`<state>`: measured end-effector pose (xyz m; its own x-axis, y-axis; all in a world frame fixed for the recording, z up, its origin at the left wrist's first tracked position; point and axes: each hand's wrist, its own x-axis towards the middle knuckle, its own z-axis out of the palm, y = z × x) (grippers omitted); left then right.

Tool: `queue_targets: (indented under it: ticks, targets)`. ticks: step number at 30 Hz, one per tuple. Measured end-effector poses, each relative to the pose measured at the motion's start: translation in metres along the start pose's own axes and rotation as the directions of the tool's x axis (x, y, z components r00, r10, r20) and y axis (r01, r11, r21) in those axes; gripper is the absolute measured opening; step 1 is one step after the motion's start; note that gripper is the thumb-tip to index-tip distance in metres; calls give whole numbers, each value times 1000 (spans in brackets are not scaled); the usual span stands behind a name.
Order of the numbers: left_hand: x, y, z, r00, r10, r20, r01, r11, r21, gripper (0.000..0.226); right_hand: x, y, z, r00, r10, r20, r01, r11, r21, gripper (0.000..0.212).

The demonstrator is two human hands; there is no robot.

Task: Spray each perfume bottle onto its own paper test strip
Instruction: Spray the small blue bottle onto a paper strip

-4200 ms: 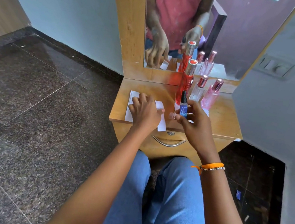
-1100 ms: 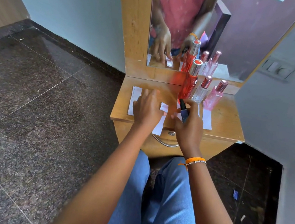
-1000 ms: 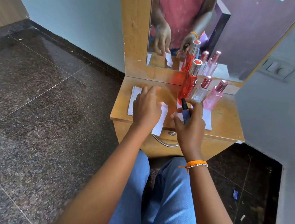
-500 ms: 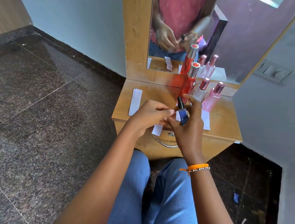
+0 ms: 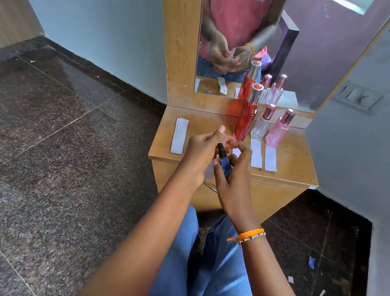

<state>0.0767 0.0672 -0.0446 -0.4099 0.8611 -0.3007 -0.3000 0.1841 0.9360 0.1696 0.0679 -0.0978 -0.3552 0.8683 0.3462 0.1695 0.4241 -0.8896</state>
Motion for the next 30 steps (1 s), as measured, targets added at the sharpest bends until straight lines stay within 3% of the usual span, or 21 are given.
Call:
queue_targets:
  ticks: [7, 11, 15, 20, 26, 28, 30]
  targets:
    - [-8, -1, 5, 997, -34, 76, 36, 999, -27, 38, 3, -1, -4, 998, 7, -55, -6, 1000, 26, 42]
    - [-7, 2, 6, 998, -11, 67, 5, 996, 85, 27, 2, -1, -8, 999, -12, -40, 12, 1000, -20, 46]
    - [-3, -3, 0, 998, 68, 10, -68, 961, 269, 34, 6, 0, -11, 997, -1, -74, -3, 999, -49, 43]
    - [8, 0, -13, 972, 207, -107, -121, 840, 528, 27, 4, 6, -14, 986, 84, -141, -102, 987, -126, 38]
    - [23, -5, -3, 973, 226, -51, -74, 516, 853, 39, 4, 4, -14, 969, 175, -175, -180, 984, -14, 36]
    - [25, -11, 2, 960, 275, -62, -80, 478, 875, 37, 4, 4, -17, 968, 182, -171, -182, 983, 13, 36]
    - [25, -14, 4, 949, 304, -86, -85, 507, 858, 32, 4, 5, -20, 967, 192, -168, -191, 981, 23, 36]
